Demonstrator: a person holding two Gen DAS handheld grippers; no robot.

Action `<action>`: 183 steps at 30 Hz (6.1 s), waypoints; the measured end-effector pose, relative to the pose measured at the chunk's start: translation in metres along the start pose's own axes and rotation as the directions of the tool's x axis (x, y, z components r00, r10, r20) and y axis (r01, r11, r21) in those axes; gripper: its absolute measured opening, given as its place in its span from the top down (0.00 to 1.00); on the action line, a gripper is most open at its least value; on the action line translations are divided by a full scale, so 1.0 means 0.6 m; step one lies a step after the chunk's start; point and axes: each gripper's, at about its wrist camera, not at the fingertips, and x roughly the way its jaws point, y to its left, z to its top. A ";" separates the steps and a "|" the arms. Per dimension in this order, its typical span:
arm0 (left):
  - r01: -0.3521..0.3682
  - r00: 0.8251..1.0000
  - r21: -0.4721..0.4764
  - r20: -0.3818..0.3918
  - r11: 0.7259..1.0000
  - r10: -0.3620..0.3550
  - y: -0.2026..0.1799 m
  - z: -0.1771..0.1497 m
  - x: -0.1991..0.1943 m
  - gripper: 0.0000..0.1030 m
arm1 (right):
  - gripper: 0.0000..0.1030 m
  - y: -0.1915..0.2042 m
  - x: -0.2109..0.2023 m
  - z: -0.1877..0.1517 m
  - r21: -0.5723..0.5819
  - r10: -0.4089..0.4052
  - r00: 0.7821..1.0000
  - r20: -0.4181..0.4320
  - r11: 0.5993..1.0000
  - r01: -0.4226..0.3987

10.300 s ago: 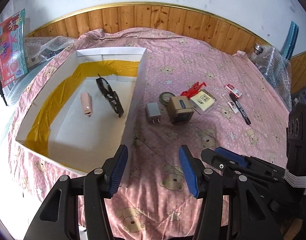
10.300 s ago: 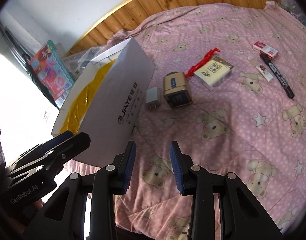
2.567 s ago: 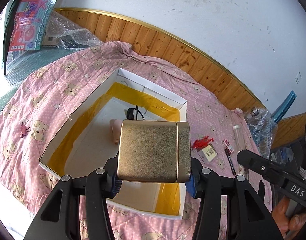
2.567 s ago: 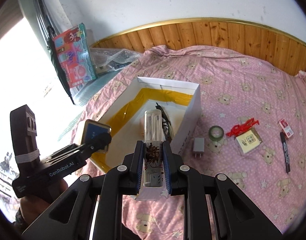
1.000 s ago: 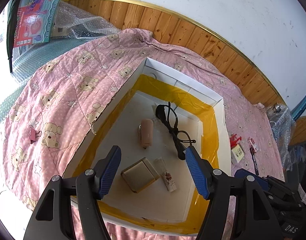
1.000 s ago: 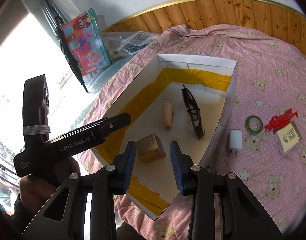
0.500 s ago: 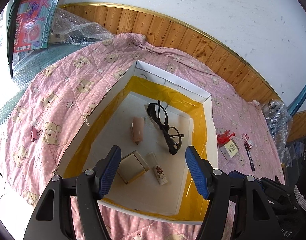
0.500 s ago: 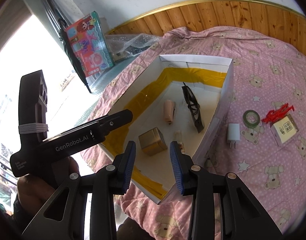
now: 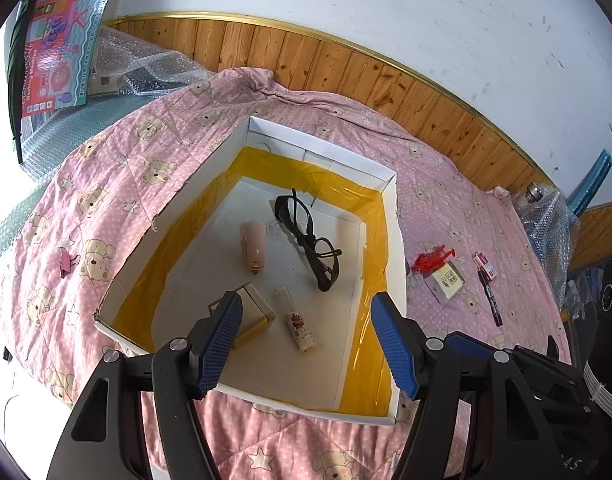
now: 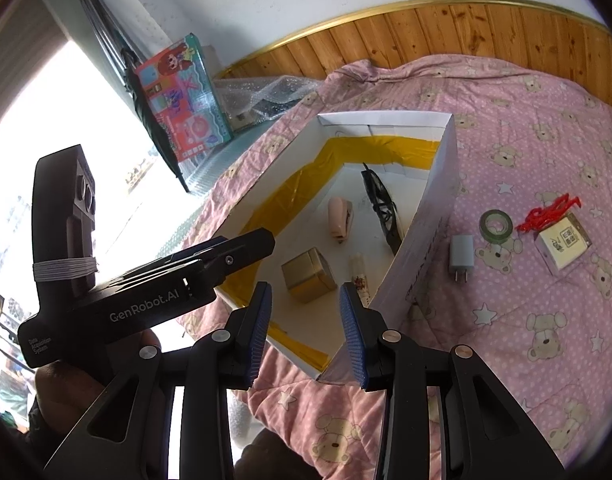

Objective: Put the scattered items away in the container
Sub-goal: 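Withdraw both open grippers from the box toward the remaining items, then lower the right gripper onto the black marker while the left lowers around the cream tissue pack, then lift the marker in the right gripper and tissue pack in the left toward the white box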

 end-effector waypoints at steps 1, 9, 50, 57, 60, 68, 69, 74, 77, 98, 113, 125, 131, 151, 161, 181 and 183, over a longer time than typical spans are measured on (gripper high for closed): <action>0.004 1.000 0.004 -0.003 1.000 -0.004 -0.005 -0.002 0.000 0.34 | 0.63 -0.004 -0.001 -0.002 0.005 0.001 1.000 0.000 1.000 -0.001; 0.026 0.999 0.052 -0.028 0.998 -0.025 -0.056 -0.015 0.010 0.34 | 0.63 -0.046 -0.015 -0.025 0.064 0.005 1.000 0.012 0.998 -0.006; 0.103 0.972 0.242 -0.230 0.965 -0.046 -0.326 -0.031 0.228 0.34 | 0.63 -0.398 -0.070 -0.074 0.401 -0.192 0.981 0.025 0.901 0.166; 0.119 0.960 0.250 -0.275 0.961 -0.048 -0.365 -0.030 0.294 0.34 | 0.64 -0.483 -0.083 -0.078 0.465 -0.241 0.970 0.011 0.860 0.208; 0.122 0.957 0.254 -0.287 0.959 -0.046 -0.380 -0.030 0.324 0.34 | 0.64 -0.505 -0.087 -0.074 0.462 -0.271 0.962 0.005 0.854 0.239; 0.109 0.959 0.299 -0.284 0.948 -0.021 -0.399 -0.026 0.411 0.34 | 0.63 -0.572 -0.111 -0.051 0.425 -0.409 0.912 -0.004 0.825 0.372; 0.104 0.958 0.295 -0.288 0.950 -0.016 -0.397 -0.026 0.422 0.34 | 0.63 -0.582 -0.113 -0.050 0.427 -0.420 0.907 -0.008 0.819 0.383; 0.128 0.955 0.241 -0.292 0.962 -0.053 -0.385 -0.025 0.450 0.34 | 0.64 -0.626 -0.109 -0.051 0.432 -0.455 0.890 -0.036 0.796 0.424; 0.164 0.948 0.206 -0.302 0.965 -0.097 -0.392 -0.030 0.457 0.33 | 0.65 -0.645 -0.102 -0.055 0.430 -0.462 0.886 -0.046 0.791 0.435; 0.224 0.944 0.436 -0.319 0.872 -0.083 -0.507 -0.081 0.470 0.42 | 0.82 -0.637 -0.093 -0.043 0.319 -0.482 0.873 -0.069 0.819 0.477; 0.237 0.944 0.422 -0.314 0.875 -0.104 -0.506 -0.084 0.450 0.49 | 0.86 -0.610 -0.100 -0.048 0.281 -0.482 0.874 -0.060 0.832 0.478; 0.240 0.956 0.385 -0.256 0.891 -0.147 -0.485 -0.058 0.365 0.49 | 0.86 -0.530 -0.109 -0.054 0.298 -0.393 0.919 -0.025 0.875 0.382; 0.225 0.962 0.364 -0.232 0.904 -0.146 -0.461 -0.053 0.323 0.49 | 0.86 -0.480 -0.114 -0.047 0.267 -0.378 0.926 -0.006 0.892 0.366; 0.169 0.981 0.270 -0.137 0.948 -0.135 -0.351 -0.023 0.195 0.49 | 0.86 -0.325 -0.103 -0.011 0.143 -0.332 0.942 0.038 0.935 0.324; 0.159 0.986 0.201 -0.072 0.967 -0.148 -0.277 -0.003 0.129 0.49 | 0.86 -0.239 -0.081 0.008 0.055 -0.307 0.950 0.053 0.951 0.304; 0.151 0.987 0.098 0.045 0.984 -0.156 -0.146 0.021 0.030 0.49 | 0.86 -0.076 -0.047 0.049 -0.088 -0.261 0.961 0.090 0.959 0.269; 0.149 0.986 0.086 0.057 0.985 -0.154 -0.131 0.026 0.022 0.49 | 0.86 -0.061 -0.041 0.055 -0.103 -0.252 0.963 0.093 0.960 0.261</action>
